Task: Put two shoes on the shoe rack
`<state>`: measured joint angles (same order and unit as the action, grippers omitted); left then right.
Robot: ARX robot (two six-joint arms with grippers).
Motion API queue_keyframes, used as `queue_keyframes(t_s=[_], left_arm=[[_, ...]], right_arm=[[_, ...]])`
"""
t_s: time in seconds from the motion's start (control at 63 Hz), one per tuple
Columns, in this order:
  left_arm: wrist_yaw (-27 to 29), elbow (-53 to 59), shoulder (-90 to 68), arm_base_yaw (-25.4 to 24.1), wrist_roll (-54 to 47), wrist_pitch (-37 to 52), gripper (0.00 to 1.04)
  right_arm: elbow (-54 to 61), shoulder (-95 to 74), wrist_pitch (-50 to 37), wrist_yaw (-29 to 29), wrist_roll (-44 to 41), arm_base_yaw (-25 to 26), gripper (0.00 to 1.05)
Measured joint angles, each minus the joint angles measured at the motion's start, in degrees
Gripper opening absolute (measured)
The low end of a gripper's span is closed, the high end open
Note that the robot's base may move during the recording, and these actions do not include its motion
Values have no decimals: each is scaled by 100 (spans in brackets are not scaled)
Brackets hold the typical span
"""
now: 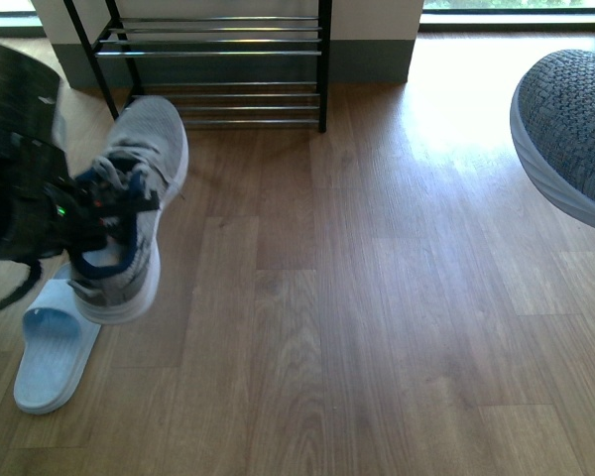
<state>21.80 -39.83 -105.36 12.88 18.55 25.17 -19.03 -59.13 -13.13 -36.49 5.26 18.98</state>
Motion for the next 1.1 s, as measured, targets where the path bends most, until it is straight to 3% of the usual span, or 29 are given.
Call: queue_keyframes(t_s=[0.095, 0.334, 1.096], left_arm=[[404, 595, 1744, 264, -22, -647, 2], [1196, 1012, 3711, 822, -94, -1512, 2], [1161, 1049, 3781, 850, -136, -1539, 2]], right_arm=[[2, 0, 0, 0, 0, 0, 1], [0, 0, 0, 2, 0, 2, 1], [2, 2, 0, 26, 0, -4, 1]])
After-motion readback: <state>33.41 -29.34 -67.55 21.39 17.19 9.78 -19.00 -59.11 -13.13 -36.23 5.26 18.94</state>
